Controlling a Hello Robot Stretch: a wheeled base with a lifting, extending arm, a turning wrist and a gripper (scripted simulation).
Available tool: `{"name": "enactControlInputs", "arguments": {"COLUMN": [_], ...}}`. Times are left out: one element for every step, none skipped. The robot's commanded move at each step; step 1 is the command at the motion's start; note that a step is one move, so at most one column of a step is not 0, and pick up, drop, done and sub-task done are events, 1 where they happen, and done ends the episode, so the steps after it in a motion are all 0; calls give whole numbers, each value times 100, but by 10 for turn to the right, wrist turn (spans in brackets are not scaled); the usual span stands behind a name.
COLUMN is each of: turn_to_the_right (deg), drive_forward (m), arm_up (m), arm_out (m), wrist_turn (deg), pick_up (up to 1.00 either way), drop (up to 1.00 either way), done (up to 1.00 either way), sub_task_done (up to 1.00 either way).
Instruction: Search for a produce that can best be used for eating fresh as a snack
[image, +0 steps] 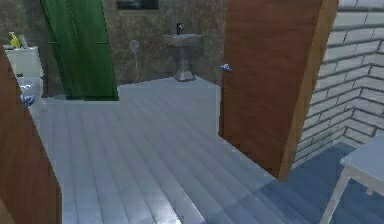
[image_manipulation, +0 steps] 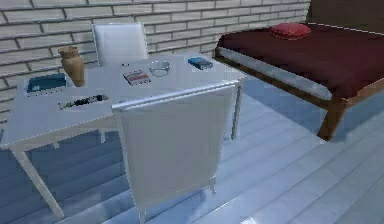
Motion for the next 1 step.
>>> {"name": "enactControlInputs", "arguments": {"turn_to_the_right": [0], "drive_forward": [50], "arm_up": [0], "arm_out": [0], "wrist_turn": [0], "pick_up": [0], "drop": [0], "done": [0], "sub_task_done": [0]}}
